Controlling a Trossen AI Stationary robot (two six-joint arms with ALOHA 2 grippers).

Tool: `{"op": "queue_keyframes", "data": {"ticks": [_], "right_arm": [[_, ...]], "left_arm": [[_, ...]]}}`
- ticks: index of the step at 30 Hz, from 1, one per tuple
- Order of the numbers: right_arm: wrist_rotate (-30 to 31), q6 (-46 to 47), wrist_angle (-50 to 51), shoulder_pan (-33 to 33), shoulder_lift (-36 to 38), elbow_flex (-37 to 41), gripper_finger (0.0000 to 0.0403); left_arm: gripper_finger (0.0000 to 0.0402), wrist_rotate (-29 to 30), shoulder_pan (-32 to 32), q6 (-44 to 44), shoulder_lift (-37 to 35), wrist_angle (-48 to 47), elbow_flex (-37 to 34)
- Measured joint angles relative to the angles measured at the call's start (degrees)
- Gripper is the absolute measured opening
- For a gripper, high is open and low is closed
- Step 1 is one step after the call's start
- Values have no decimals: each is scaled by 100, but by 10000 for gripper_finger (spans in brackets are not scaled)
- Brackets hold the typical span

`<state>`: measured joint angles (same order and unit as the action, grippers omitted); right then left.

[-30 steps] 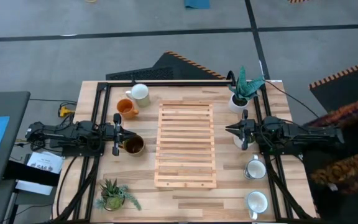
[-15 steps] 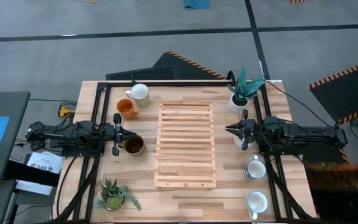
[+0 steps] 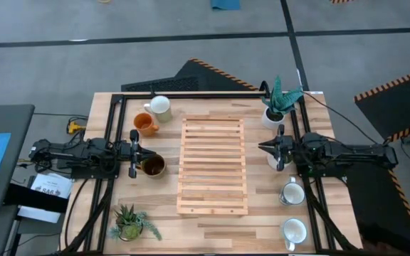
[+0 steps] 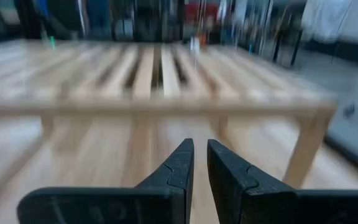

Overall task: Place coffee mugs
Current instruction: Put the white mug on the shelf

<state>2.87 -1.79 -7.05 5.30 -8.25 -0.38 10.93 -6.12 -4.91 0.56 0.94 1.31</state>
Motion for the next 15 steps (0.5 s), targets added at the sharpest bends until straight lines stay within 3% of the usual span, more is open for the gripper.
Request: {"op": "queue_keyframes", "data": {"ticks": [6, 9, 12, 15], "right_arm": [[7, 1646, -3169, -93, -288, 0, 71], [89, 1489, -4245, -140, -579, -112, 71], [503, 1032, -4159, -99, -1058, -740, 71], [980, 1092, -2030, -120, -1178, -1721, 74]], "left_arm": [[0, 1, 1, 0, -1, -1, 1], [0, -1, 1, 0, 0, 1, 0], [0, -1, 1, 0, 0, 0, 0], [0, 1, 1, 0, 3, 0, 1]]}}
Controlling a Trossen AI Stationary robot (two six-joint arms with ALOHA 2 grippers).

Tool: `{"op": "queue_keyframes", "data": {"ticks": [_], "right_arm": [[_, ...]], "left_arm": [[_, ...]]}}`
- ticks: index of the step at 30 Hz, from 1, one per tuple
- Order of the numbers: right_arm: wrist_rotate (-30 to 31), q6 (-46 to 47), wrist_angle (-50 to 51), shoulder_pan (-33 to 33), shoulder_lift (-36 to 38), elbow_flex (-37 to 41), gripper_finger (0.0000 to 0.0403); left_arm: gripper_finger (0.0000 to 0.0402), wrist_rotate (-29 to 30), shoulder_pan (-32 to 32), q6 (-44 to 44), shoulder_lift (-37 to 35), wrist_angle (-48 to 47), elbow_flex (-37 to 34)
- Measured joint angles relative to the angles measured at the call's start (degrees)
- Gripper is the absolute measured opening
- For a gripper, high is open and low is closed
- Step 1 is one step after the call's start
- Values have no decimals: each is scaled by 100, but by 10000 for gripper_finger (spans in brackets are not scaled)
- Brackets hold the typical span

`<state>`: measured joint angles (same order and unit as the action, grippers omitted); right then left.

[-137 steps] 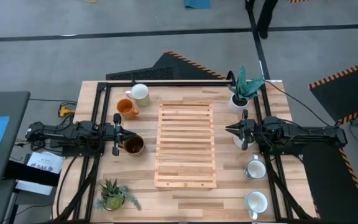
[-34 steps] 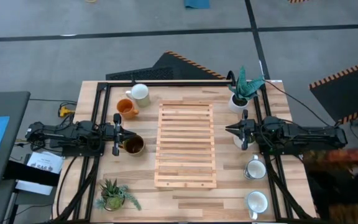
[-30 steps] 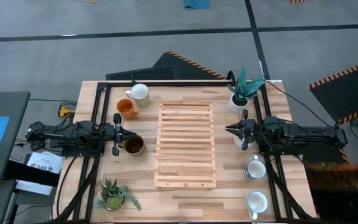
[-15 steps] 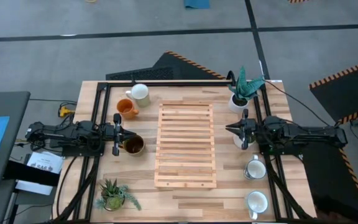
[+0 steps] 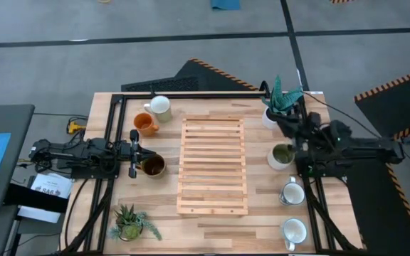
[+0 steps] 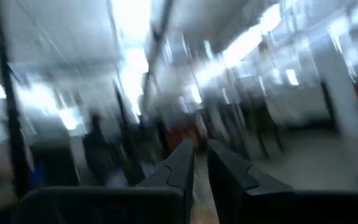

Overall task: Place coffee mugs
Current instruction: Put the white mug on the shelf

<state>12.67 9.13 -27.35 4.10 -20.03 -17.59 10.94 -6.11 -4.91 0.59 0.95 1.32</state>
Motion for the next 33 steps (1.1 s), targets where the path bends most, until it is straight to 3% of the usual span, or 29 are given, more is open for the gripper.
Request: {"op": "queue_keyframes", "data": {"ticks": [5, 7, 9, 13, 18, 23, 27, 33], "right_arm": [[1085, 770, 5050, -209, -697, -2050, 108], [1183, 1318, 6370, -312, -1079, -2658, 129], [1041, 1962, 7513, -428, -1420, -3112, 151], [89, 3134, 9103, -698, -2072, -3625, 186], [-1339, 4100, 9971, -1135, -2800, -3665, 200], [-1193, 4170, 10133, -1553, -3570, -3667, 197], [-815, 4165, 10109, -1662, -4121, -3669, 196], [-740, 4133, 10045, -1795, -4918, -3598, 196]], "left_arm": [[0, -1, -1, 0, 4, 0, -1], [0, -2, -1, 0, 4, -1, -1], [0, -1, 0, 0, 4, 0, 0], [0, -2, 0, 0, 4, -2, -2], [0, 0, 0, 0, 4, 0, -2], [0, -2, -1, 0, 4, 0, -1], [0, -2, -2, 0, 4, -2, 0], [0, 0, -2, 0, 4, 0, -2]]}}
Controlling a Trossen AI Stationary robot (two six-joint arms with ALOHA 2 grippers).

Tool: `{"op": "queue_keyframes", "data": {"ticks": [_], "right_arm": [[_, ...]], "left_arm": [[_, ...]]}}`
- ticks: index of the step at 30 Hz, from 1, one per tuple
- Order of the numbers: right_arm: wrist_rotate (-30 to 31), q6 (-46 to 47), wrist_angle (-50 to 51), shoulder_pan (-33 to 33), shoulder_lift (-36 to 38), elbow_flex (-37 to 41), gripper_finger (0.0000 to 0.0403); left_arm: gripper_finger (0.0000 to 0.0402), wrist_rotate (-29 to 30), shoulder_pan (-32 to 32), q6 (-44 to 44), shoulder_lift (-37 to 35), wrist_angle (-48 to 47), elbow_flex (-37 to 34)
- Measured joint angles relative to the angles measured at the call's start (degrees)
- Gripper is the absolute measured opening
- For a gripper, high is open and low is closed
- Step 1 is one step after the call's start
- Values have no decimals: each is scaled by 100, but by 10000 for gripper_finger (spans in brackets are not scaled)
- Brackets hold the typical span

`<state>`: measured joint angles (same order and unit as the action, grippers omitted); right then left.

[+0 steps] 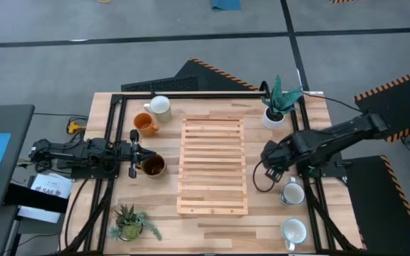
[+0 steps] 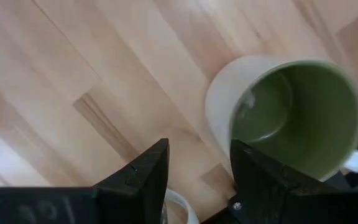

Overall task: Place coffee mugs
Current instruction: Put the white mug on the shelf

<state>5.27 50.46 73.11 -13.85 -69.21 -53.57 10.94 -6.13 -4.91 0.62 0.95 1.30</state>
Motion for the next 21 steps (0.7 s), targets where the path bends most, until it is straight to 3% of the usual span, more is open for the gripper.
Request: {"op": "queue_keyframes", "data": {"ticks": [10, 21], "right_arm": [[536, -245, 166, 9, -631, 148, 196], [555, -50, -324, 146, -968, 409, 195]], "left_arm": [[0, -2, 2, 0, 2, 0, 0], [0, 0, 1, 0, 7, -1, 0]]}}
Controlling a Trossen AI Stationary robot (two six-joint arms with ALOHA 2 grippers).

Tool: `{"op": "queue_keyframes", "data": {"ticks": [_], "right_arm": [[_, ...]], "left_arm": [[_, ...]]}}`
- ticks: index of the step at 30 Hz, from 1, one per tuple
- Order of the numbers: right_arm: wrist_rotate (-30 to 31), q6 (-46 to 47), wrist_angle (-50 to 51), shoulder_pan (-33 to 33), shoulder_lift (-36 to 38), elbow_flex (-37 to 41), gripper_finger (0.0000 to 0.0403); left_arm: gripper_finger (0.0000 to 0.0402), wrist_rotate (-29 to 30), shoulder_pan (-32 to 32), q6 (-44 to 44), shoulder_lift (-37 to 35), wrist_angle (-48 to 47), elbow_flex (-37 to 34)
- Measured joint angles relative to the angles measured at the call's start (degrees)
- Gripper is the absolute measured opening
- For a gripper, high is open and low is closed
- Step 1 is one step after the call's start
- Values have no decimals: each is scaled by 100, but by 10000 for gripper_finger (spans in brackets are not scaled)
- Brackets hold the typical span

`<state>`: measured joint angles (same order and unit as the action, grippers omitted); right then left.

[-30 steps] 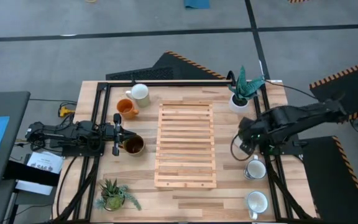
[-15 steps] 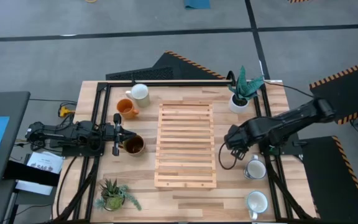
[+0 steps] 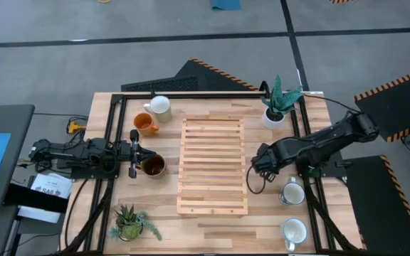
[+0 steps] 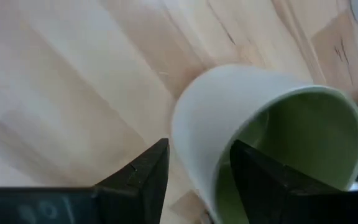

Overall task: Place coffee mugs
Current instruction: Put the white mug on the shelf

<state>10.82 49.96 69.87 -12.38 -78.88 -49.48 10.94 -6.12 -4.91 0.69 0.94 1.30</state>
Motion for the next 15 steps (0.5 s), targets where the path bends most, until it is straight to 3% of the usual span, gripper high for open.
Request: {"op": "queue_keyframes", "data": {"ticks": [10, 13, 15], "right_arm": [[-169, 267, -285, 203, -175, 530, 184], [-203, 241, -241, 203, -203, 543, 143], [-287, 186, -224, 178, -203, 540, 95]], "left_arm": [[0, -2, -1, 0, 33, -1, 0], [0, 0, 1, 0, 52, 1, 2], [0, -7, 1, 0, 47, -1, 0]]}}
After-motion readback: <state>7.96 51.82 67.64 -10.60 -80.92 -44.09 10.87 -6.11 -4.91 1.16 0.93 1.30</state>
